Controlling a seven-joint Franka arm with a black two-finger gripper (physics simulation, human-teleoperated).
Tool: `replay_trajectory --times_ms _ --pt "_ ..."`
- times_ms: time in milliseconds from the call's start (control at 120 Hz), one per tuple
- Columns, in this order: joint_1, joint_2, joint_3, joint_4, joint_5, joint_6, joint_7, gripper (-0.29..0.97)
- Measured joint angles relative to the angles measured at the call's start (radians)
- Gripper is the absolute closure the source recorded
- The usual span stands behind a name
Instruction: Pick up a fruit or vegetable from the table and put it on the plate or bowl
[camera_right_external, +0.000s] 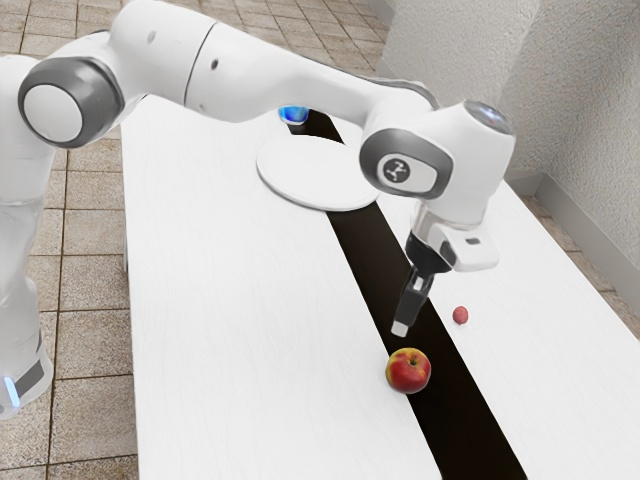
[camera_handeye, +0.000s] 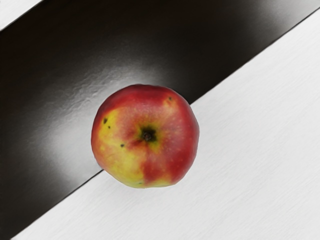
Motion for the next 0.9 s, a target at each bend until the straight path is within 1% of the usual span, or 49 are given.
replay_trajectory --times_ms 125,275,425,658,817,900 --pt "0.000 0.000 0.000 -0.033 0.028 0.034 0.041 0.00" --pt "0.000 -0.005 -0.002 -0.086 0.038 0.075 0.084 0.00" --pt "-0.001 -0.002 -0.033 -0.104 0.020 0.120 0.117 0.00" --pt "0.001 -0.001 -0.029 -0.133 0.003 0.177 0.154 0.00" --pt "0.004 -0.001 -0.014 -0.136 0.036 0.199 0.172 0.00" --pt "0.005 0.003 -0.012 -0.136 0.041 0.219 0.179 0.00"
